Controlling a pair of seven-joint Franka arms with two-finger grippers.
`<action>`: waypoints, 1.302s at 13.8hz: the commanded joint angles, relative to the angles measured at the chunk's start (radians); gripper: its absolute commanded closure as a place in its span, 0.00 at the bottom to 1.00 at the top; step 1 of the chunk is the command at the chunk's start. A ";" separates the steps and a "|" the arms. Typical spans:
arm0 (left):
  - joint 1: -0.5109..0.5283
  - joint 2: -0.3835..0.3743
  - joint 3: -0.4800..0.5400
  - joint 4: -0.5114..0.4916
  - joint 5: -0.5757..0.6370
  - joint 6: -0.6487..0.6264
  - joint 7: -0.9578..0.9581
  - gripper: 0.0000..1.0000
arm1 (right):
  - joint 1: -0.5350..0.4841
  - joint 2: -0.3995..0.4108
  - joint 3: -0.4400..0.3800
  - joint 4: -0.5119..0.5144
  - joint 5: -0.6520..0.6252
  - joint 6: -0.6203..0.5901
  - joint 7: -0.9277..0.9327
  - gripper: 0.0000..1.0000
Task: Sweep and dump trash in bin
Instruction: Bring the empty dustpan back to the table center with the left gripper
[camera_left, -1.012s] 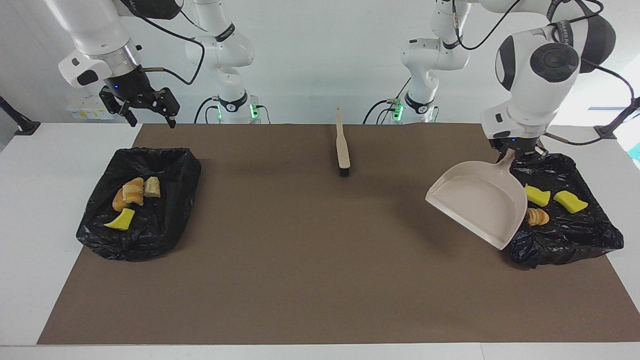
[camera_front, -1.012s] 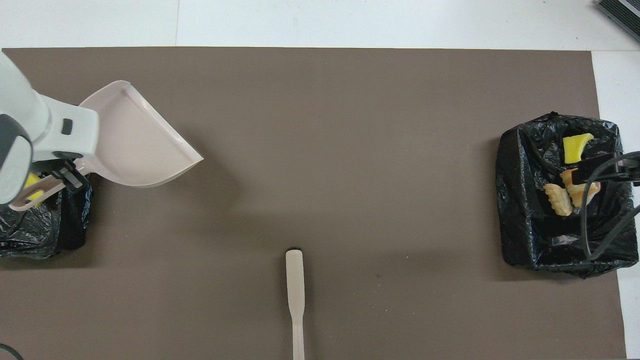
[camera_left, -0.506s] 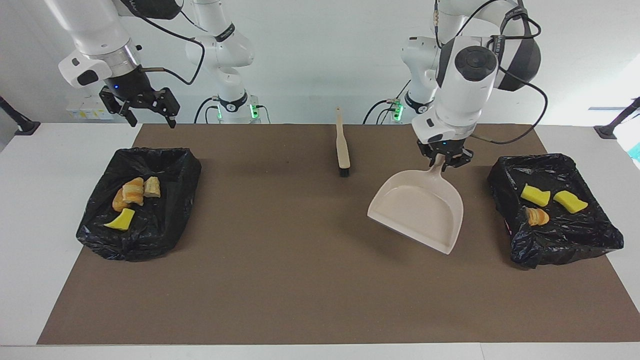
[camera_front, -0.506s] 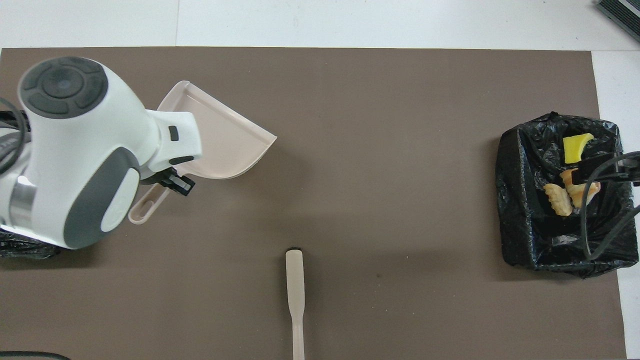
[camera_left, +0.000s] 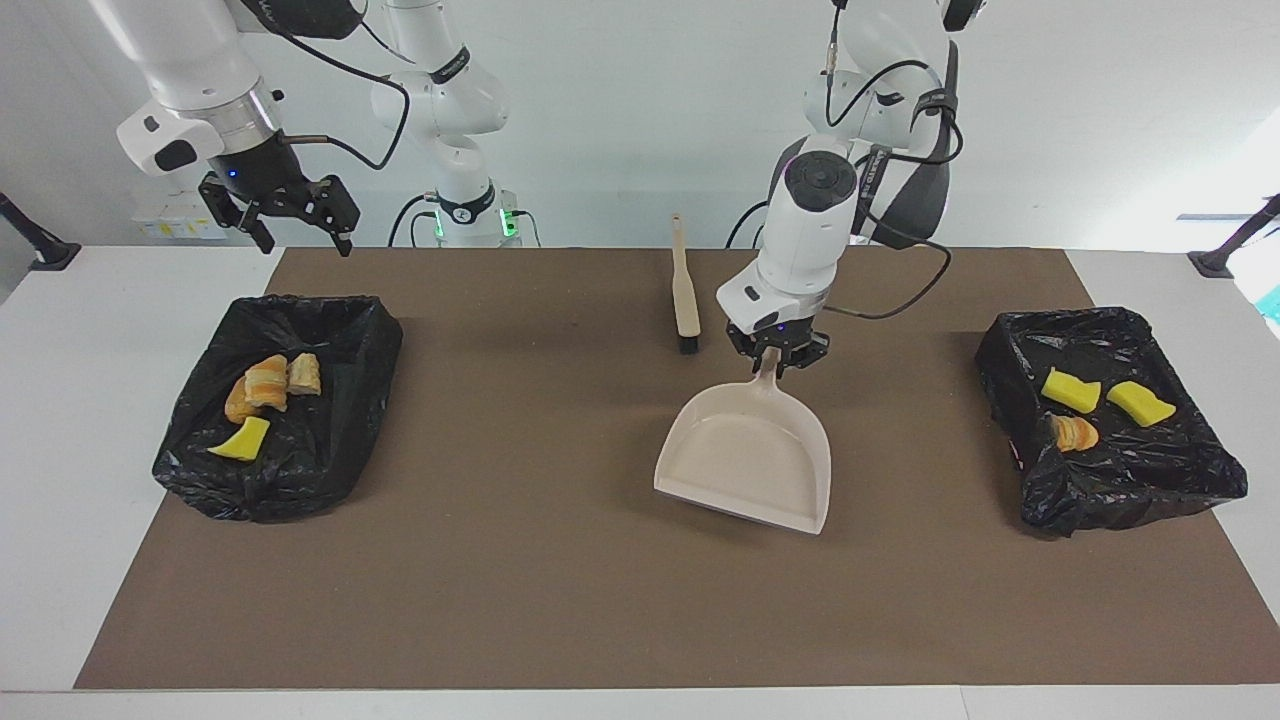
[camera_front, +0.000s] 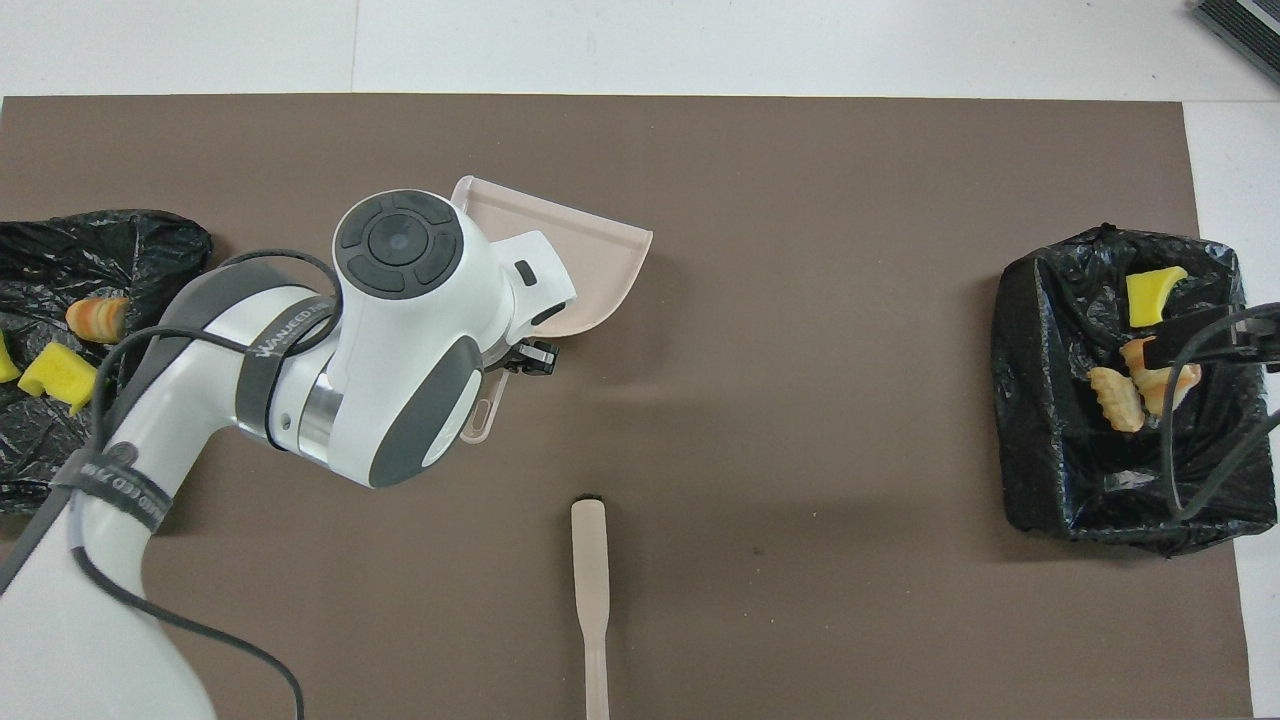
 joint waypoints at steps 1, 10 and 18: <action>-0.027 0.044 0.019 0.014 -0.074 0.091 -0.076 1.00 | -0.005 -0.013 0.002 -0.016 0.016 0.000 0.010 0.00; -0.061 0.132 0.019 0.018 -0.088 0.197 -0.156 1.00 | -0.005 -0.013 0.002 -0.016 0.016 0.000 0.009 0.00; -0.035 0.130 0.019 -0.006 -0.091 0.194 -0.168 0.76 | -0.006 -0.013 0.002 -0.016 0.014 0.000 0.007 0.00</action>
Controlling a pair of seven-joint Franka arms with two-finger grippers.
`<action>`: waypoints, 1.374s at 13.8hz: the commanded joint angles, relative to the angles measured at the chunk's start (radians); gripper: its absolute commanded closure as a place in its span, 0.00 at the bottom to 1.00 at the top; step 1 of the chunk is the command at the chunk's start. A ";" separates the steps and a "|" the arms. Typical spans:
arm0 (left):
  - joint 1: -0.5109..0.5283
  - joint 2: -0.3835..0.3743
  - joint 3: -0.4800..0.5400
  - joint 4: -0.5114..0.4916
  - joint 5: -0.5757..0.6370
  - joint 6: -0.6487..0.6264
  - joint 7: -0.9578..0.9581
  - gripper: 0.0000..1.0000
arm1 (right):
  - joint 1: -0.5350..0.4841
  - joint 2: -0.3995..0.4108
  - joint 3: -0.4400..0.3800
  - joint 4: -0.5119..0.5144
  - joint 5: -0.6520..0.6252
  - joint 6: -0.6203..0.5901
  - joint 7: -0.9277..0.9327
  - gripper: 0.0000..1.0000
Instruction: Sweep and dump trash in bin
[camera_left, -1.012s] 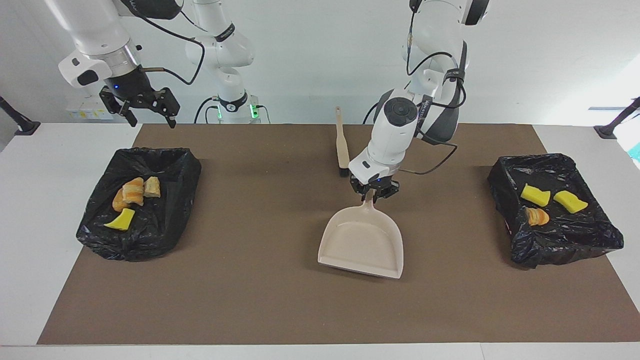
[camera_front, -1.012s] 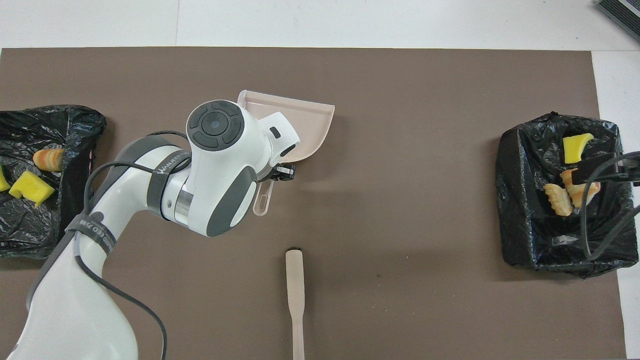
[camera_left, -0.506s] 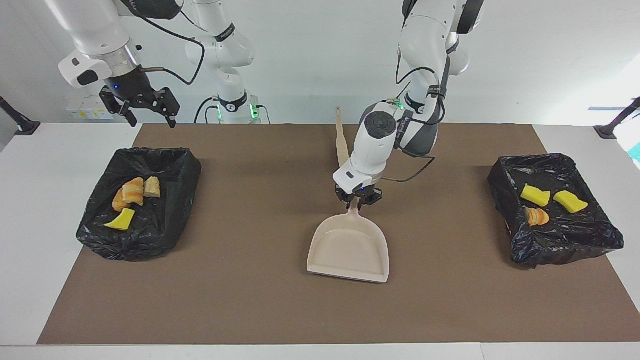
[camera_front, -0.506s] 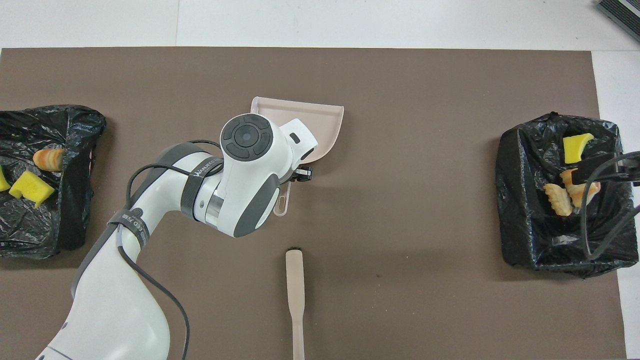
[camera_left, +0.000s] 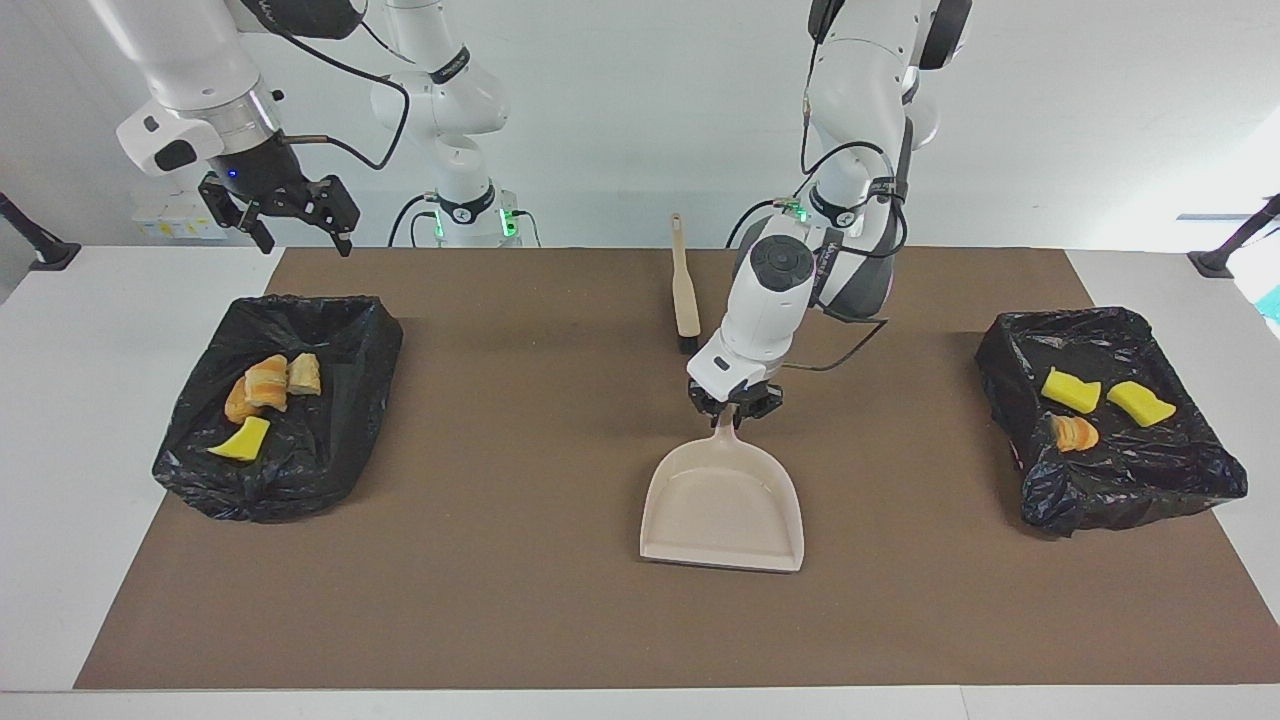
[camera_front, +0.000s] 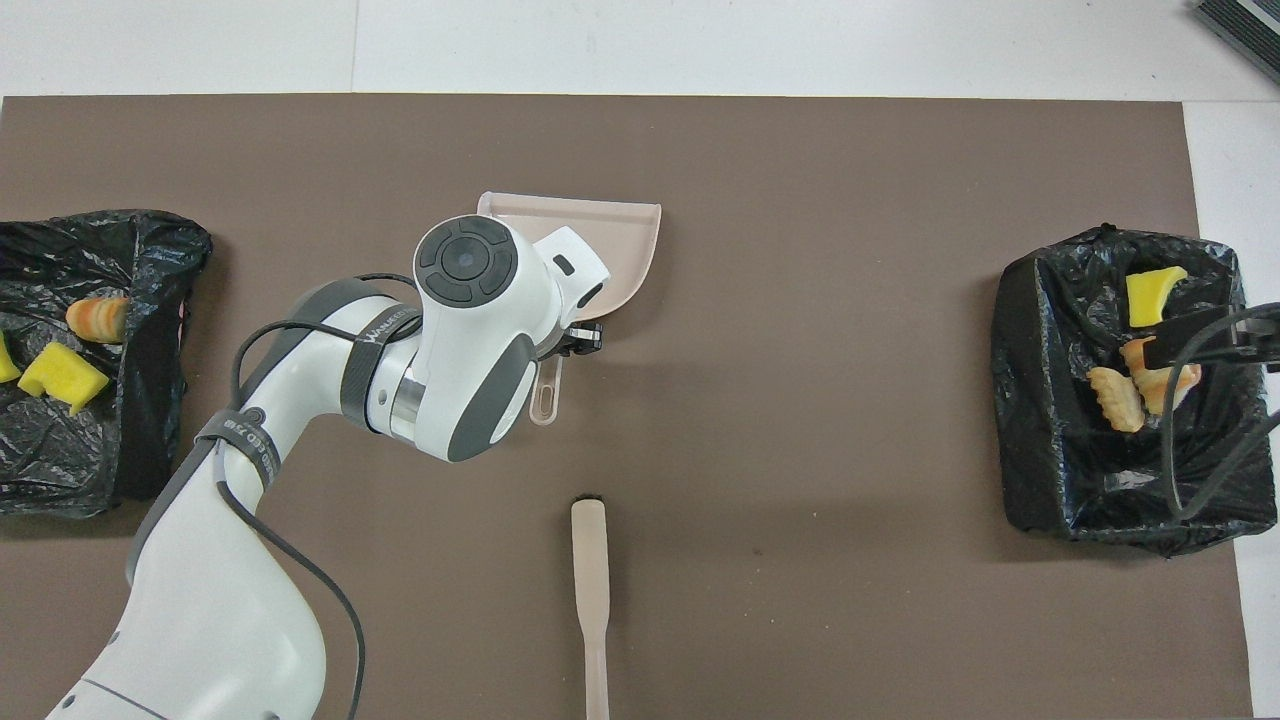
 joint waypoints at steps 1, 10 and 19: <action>0.003 -0.005 0.001 -0.006 -0.015 0.008 -0.006 0.71 | -0.006 -0.013 0.002 -0.016 0.014 0.000 0.009 0.00; 0.036 -0.046 0.011 0.010 -0.012 0.006 0.028 0.00 | -0.008 -0.013 0.002 -0.014 0.013 0.000 0.007 0.00; 0.215 -0.259 0.013 0.041 -0.006 -0.154 0.038 0.00 | -0.006 -0.013 0.002 -0.014 0.013 0.000 0.009 0.00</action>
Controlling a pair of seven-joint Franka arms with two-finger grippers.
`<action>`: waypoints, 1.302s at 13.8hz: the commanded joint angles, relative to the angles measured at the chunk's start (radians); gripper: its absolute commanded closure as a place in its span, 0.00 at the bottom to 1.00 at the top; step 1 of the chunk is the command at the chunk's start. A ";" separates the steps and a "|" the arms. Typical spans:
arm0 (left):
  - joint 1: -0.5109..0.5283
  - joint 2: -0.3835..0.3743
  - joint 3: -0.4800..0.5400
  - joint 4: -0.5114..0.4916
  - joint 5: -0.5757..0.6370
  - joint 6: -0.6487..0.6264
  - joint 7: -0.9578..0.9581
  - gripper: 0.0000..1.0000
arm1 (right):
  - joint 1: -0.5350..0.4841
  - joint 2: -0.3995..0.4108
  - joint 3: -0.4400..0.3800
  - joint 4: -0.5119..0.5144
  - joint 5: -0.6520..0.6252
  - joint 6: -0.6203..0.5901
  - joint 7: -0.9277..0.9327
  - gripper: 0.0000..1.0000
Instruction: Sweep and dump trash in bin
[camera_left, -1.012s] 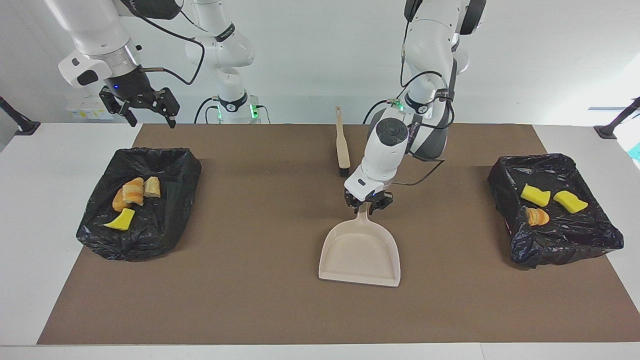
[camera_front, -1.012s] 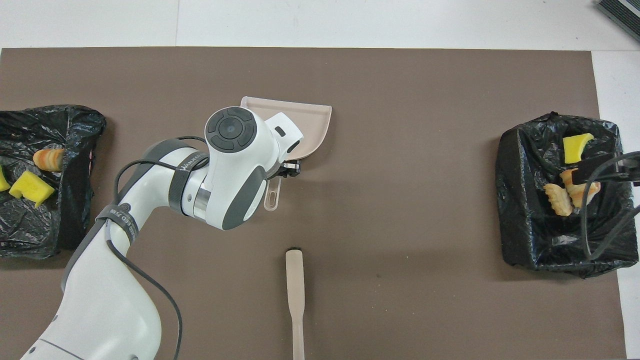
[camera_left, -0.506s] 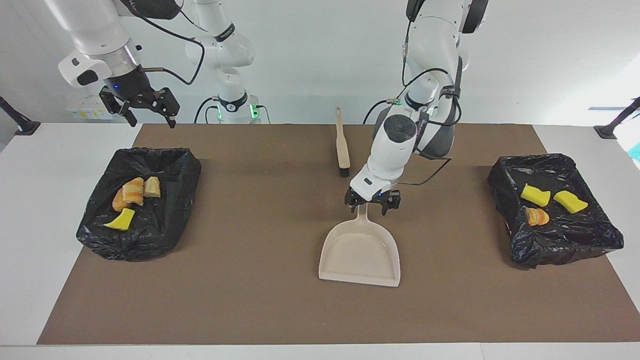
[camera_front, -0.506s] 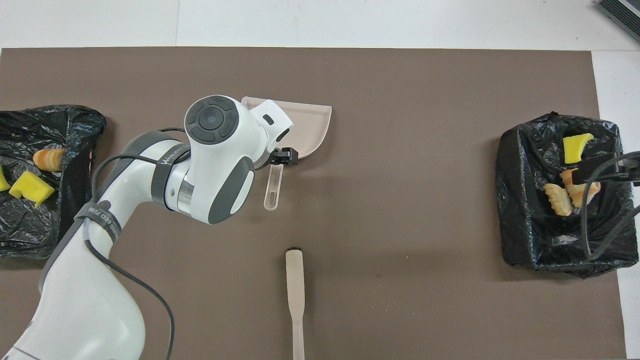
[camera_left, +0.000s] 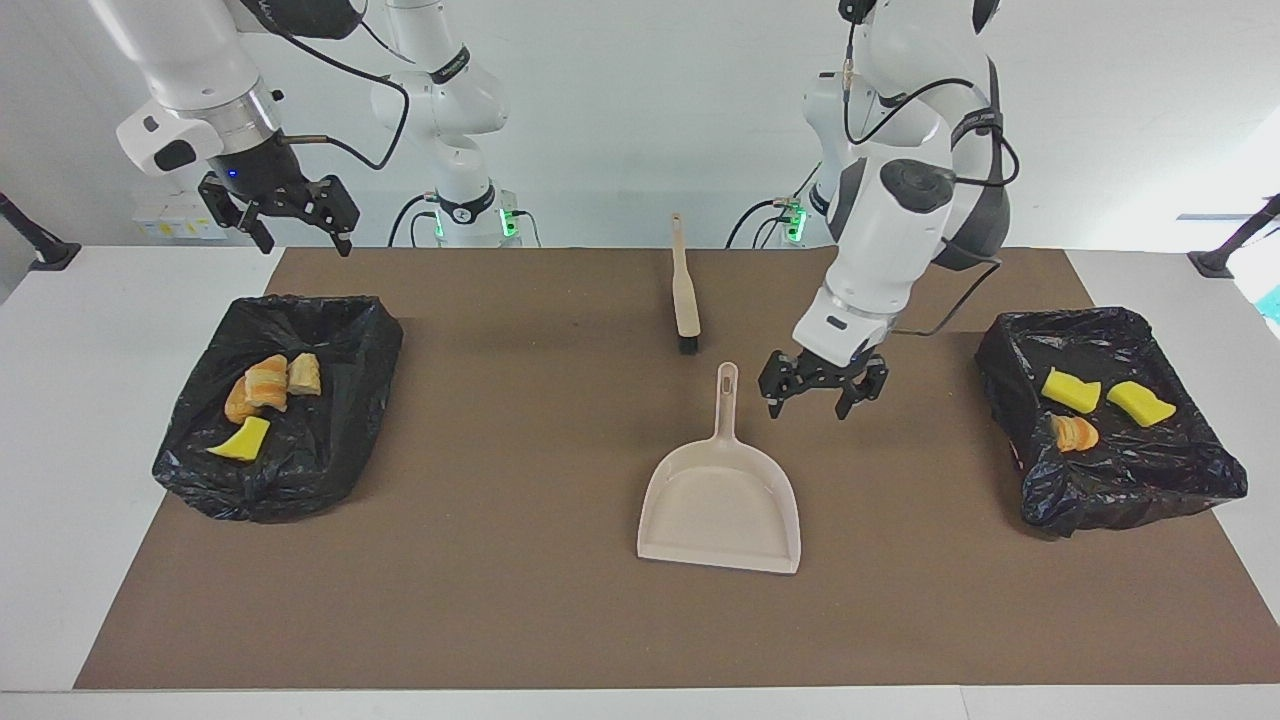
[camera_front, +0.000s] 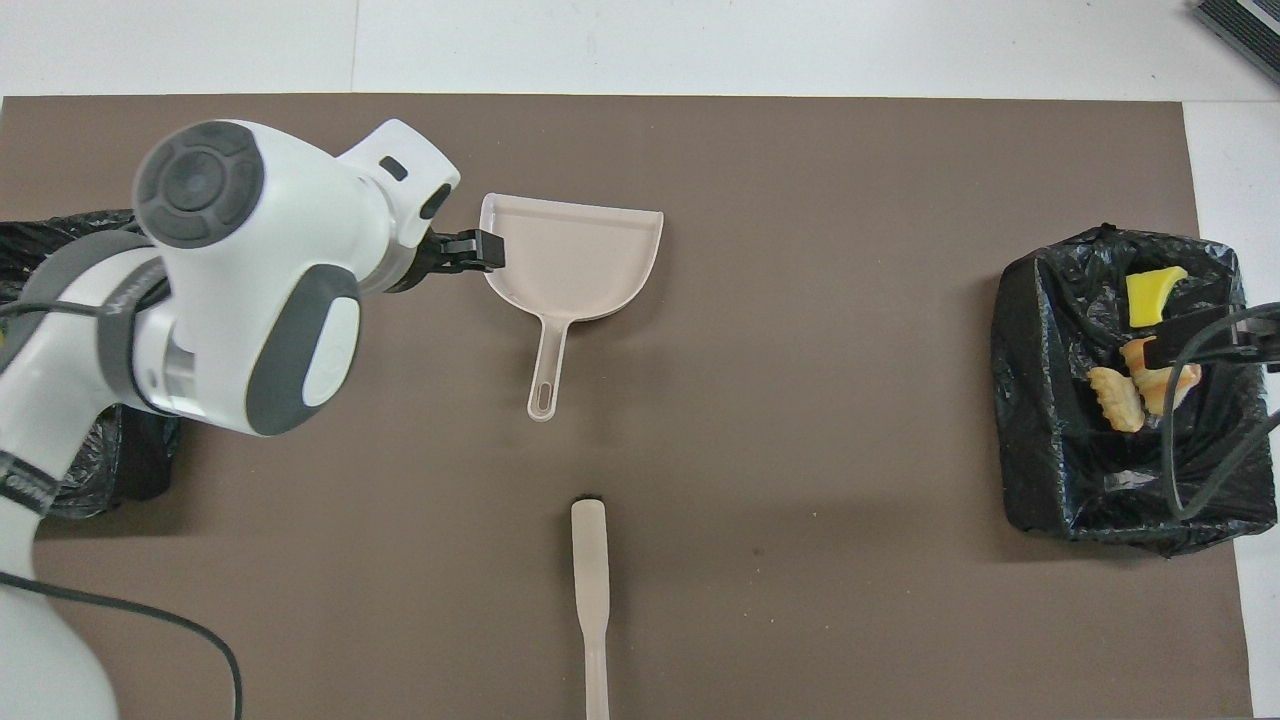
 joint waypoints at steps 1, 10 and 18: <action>0.066 -0.095 -0.004 0.013 -0.006 -0.147 0.025 0.00 | -0.006 -0.013 0.004 -0.014 0.014 0.000 0.009 0.00; 0.233 -0.288 0.001 0.056 0.037 -0.515 0.315 0.00 | -0.004 -0.013 0.004 -0.014 0.014 0.004 0.010 0.00; 0.261 -0.314 0.016 0.145 0.083 -0.733 0.415 0.00 | -0.004 -0.014 0.004 -0.014 0.014 -0.002 0.010 0.00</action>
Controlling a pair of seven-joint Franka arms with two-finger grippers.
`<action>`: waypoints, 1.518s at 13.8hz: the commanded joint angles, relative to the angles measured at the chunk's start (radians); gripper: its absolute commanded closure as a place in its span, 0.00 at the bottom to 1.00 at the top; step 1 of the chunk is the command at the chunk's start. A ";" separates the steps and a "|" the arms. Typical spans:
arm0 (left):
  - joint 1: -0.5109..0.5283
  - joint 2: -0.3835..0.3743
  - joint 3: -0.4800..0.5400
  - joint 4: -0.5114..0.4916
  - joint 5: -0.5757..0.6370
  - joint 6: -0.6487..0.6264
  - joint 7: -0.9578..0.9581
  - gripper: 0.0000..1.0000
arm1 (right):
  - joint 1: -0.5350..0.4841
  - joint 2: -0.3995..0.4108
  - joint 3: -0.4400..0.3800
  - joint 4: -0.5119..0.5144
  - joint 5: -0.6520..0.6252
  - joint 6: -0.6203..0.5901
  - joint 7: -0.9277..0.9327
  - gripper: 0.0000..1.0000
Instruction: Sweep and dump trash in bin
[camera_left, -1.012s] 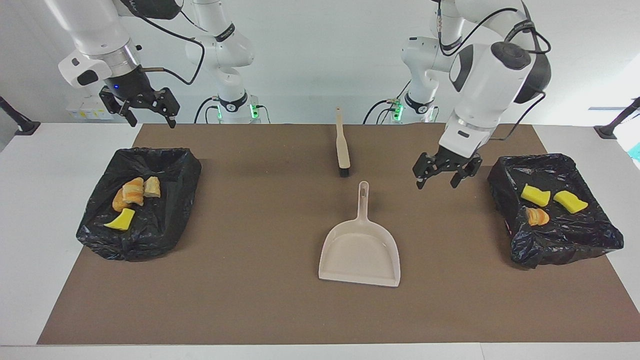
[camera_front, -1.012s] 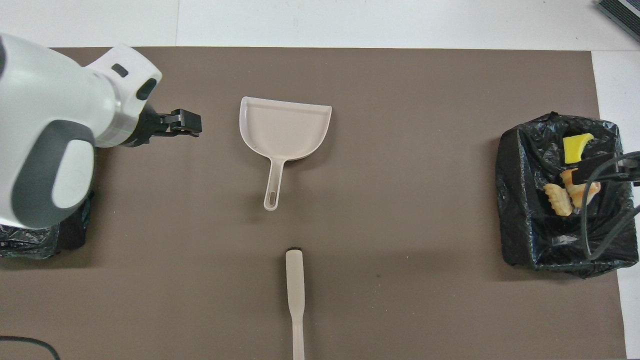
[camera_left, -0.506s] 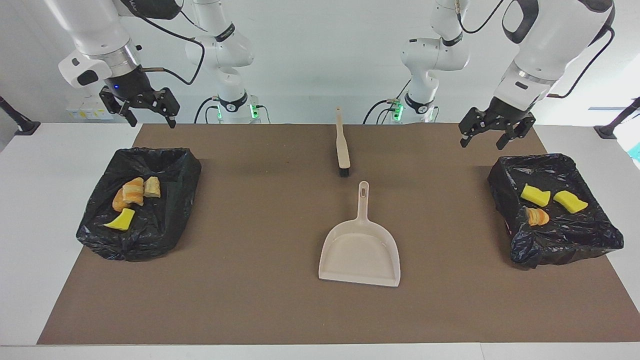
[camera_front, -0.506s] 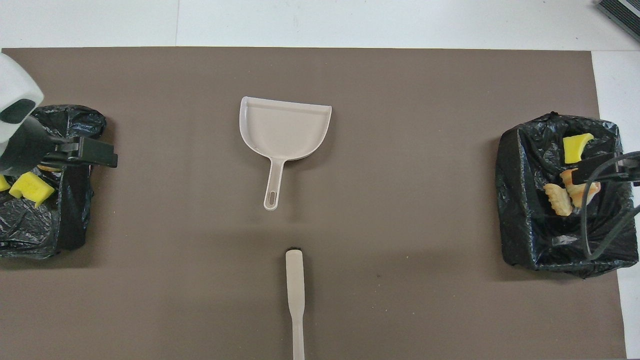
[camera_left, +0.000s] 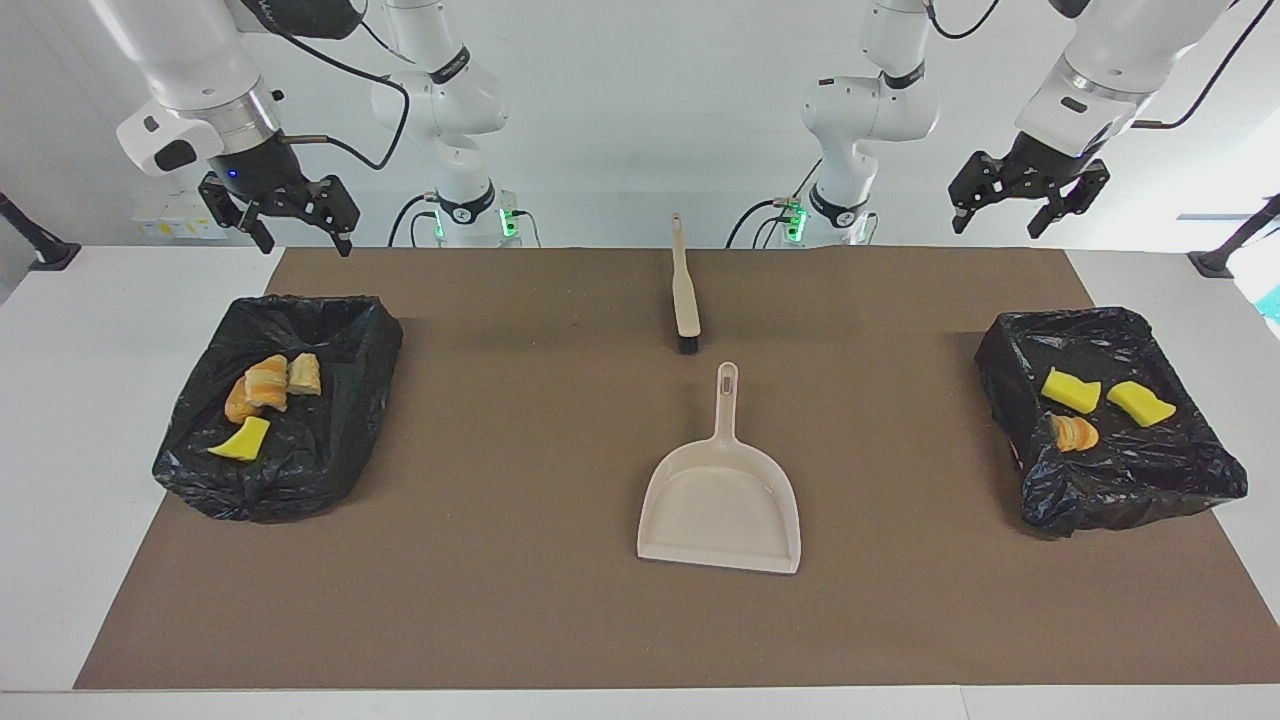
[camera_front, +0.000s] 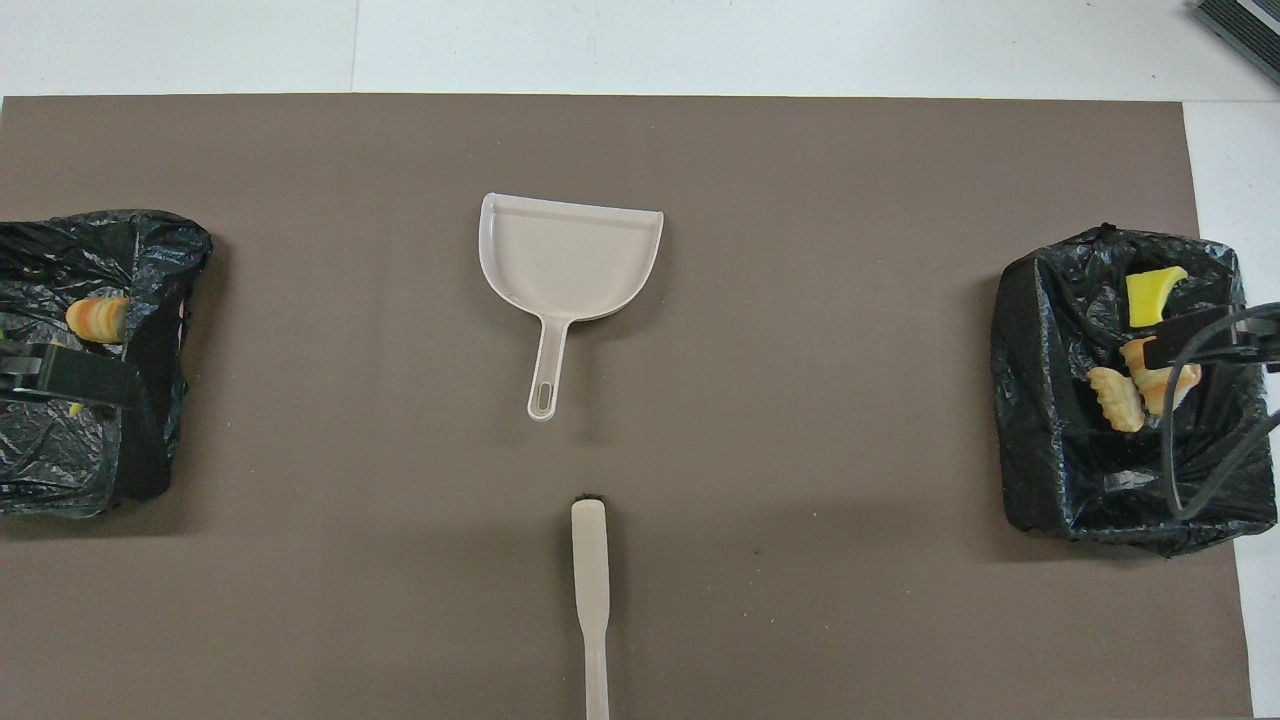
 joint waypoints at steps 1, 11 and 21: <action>0.013 -0.004 -0.003 0.027 0.010 -0.049 0.027 0.00 | -0.005 -0.014 0.004 -0.014 0.016 -0.002 0.010 0.00; 0.012 -0.024 -0.017 0.024 0.007 -0.031 0.018 0.00 | -0.005 -0.014 0.004 -0.016 0.016 -0.003 0.009 0.00; 0.030 -0.024 -0.007 0.025 0.009 -0.028 0.030 0.00 | -0.005 -0.014 0.004 -0.016 0.016 -0.005 0.009 0.00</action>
